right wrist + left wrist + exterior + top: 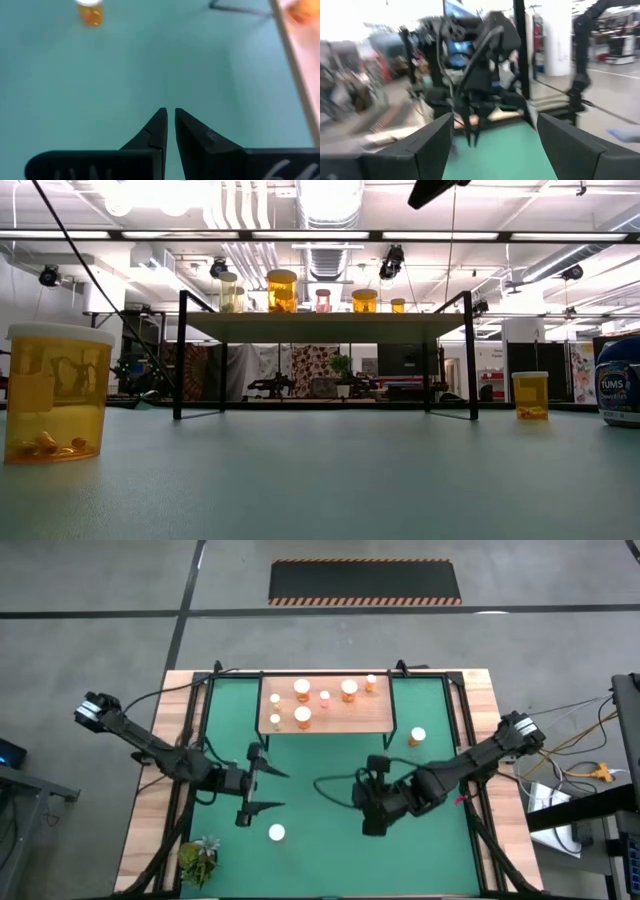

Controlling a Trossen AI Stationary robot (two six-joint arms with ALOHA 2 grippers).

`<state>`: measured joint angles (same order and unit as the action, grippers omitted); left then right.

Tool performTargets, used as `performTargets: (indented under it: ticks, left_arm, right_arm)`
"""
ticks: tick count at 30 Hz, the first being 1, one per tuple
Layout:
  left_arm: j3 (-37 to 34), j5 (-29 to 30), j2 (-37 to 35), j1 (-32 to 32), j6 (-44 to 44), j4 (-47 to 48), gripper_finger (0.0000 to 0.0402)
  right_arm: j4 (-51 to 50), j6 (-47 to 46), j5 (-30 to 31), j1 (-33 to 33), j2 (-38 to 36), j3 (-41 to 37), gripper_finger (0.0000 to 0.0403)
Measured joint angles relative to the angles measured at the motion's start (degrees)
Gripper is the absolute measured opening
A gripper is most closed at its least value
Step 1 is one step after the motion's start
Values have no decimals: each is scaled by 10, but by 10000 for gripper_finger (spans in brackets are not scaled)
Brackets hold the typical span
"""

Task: Pick and place medicine bottles onto shelf by color
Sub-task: Put the big orange pill bottle on the shelf

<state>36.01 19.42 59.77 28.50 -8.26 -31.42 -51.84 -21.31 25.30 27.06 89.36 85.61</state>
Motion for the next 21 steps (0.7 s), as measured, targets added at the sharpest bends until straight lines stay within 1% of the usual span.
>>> performTargets:
  ticks: [4, 6, 9, 12, 15, 19, 21]
  left_arm:
    - [10, -1, 37, 28, 71, 23, 270]
    - [20, 0, 54, 47, 102, 34, 270]
    - [43, 1, 69, 80, 155, 88, 270]
    - [74, 20, 75, 113, 257, 193, 270]
    - [105, 51, 89, 143, 376, 315, 270]
    - [137, 42, 125, 173, 532, 485, 270]
    - [150, 14, 148, 182, 591, 545, 270]
  right_arm:
    - [107, 63, 2, 10, 0, -53, 27]
    - [195, 104, 2, 9, 1, -85, 27]
    - [336, 171, -9, 6, 2, -134, 27]
    - [476, 209, -52, 6, 2, -176, 31]
    - [569, 213, -91, 6, 2, -207, 48]
    - [644, 212, -92, 5, 17, -237, 89]
    - [670, 207, -92, 5, 30, -244, 115]
